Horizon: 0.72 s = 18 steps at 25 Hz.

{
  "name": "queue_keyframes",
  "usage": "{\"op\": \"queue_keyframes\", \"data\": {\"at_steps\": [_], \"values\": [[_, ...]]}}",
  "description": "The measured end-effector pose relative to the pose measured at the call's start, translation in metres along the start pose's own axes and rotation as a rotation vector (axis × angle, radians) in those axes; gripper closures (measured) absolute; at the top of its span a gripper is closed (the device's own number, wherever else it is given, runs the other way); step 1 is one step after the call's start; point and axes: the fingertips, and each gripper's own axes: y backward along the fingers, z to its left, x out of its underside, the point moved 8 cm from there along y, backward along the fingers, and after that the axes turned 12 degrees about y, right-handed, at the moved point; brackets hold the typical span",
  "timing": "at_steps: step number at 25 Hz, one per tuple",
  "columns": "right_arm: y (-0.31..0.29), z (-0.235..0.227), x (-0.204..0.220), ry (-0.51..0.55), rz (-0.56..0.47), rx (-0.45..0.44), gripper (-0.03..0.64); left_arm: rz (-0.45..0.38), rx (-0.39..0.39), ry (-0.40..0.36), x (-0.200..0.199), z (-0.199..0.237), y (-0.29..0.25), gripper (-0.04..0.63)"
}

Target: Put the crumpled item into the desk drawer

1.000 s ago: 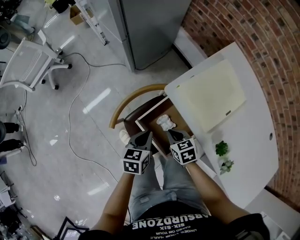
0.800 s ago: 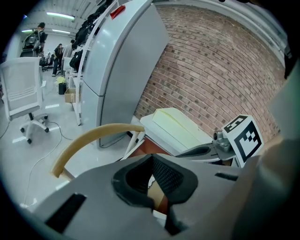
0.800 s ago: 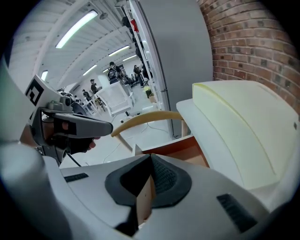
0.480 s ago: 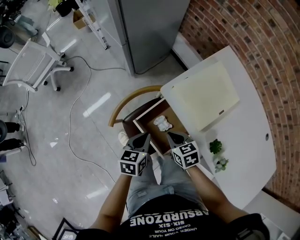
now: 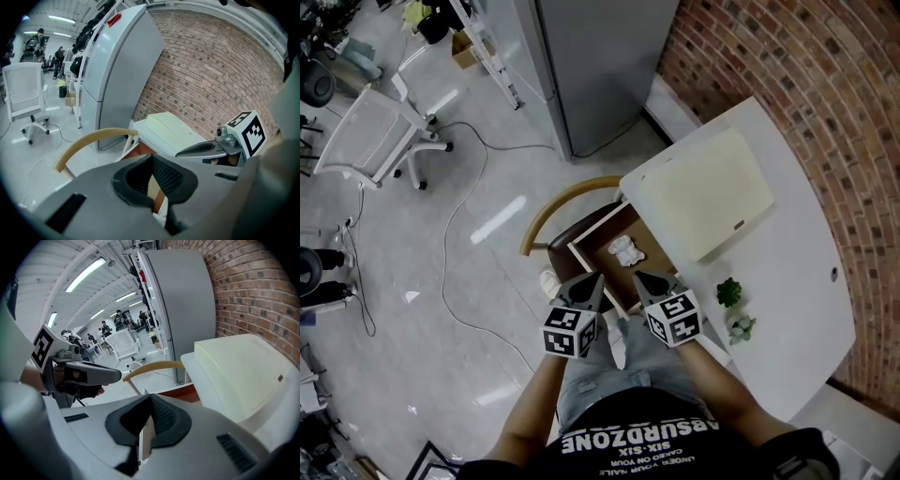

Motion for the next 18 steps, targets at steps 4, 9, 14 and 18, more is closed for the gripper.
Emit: {"op": "queue_keyframes", "data": {"at_steps": [4,9,14,18], "values": [[0.003,0.003,-0.002,0.005,-0.009,-0.002,0.620,-0.010,-0.002,-0.005,0.000,-0.003,0.003,0.591],[0.008,0.006,-0.004,0.002,-0.020,0.003,0.620,-0.019,0.001,-0.013,-0.002,-0.008,0.008,0.591],[0.012,0.007,-0.003,-0.003,-0.022,0.010,0.620,-0.018,0.006,-0.023,-0.001,-0.011,0.010,0.591],[0.017,0.007,-0.003,-0.006,-0.026,0.010,0.620,-0.016,0.010,-0.023,-0.002,-0.017,0.011,0.591]]}}
